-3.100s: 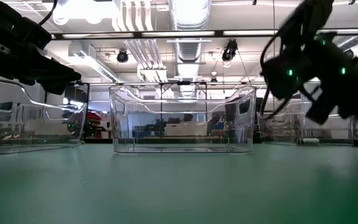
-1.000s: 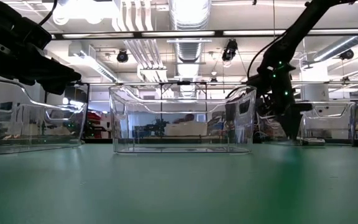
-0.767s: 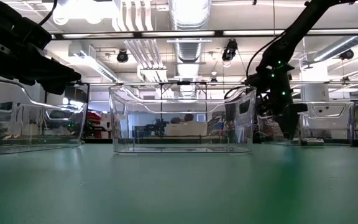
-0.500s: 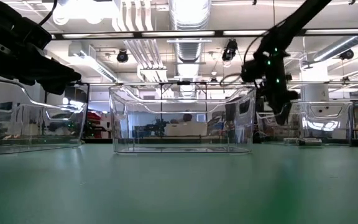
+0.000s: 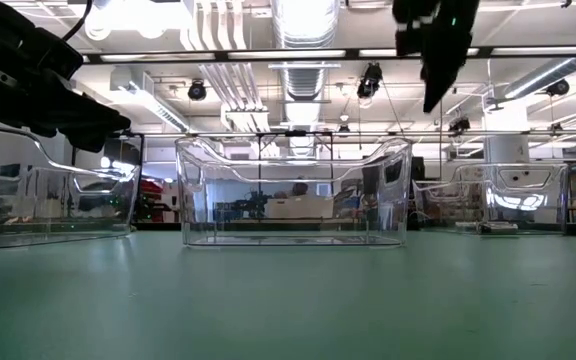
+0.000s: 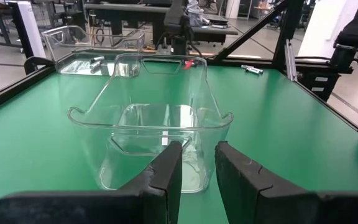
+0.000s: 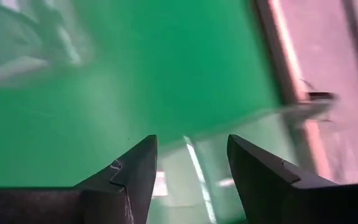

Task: Sort batteries
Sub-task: Put the bottom silver battery into the top transparent bin

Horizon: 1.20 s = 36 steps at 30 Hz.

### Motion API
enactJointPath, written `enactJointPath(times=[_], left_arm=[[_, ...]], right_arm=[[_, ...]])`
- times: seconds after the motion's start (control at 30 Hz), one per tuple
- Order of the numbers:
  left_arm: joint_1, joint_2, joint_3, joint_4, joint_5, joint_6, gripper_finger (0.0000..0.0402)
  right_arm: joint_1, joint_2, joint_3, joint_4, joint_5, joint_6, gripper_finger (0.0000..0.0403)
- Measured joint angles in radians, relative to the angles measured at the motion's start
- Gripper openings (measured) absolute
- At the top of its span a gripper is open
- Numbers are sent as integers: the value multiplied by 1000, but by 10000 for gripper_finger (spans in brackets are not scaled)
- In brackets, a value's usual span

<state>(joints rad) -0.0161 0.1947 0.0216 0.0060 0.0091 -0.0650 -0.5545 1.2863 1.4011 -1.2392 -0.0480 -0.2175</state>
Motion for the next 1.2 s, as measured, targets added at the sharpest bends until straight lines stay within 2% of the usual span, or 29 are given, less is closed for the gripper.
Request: enactJointPath(times=[0.13,0.23,0.33,0.43,0.5,0.6,0.67,0.8,1.03,1.13,1.2], left_arm=[[0,0,0,15,0,0,77],[0,1,0,55,-1,-12,77],[0,5,0,164,-6,-157,77],[0,8,0,361,-50,-369,77],[0,7,0,571,-85,-436,77],[0,5,42,828,-124,-341,77],[0,4,88,900,-132,-238,77],[0,6,211,814,-202,-153,77],[0,22,417,221,-422,-163,77],[0,48,464,90,-457,-188,77],[0,67,475,78,-457,-182,77]], right_arm=[[238,-54,-6,1,-6,343,189],[433,-57,-17,18,-5,530,183],[594,-30,-37,7,-8,703,178],[708,6,-76,-26,-14,835,181],[764,26,-113,-58,-20,892,188],[812,53,-185,-72,-41,972,204],[817,64,-242,-67,-65,1009,218],[815,71,-377,-66,-106,1054,253],[777,81,-594,-65,-296,1087,306],[747,101,-635,-64,-307,1112,323],[724,118,-653,-63,-288,1107,332]])
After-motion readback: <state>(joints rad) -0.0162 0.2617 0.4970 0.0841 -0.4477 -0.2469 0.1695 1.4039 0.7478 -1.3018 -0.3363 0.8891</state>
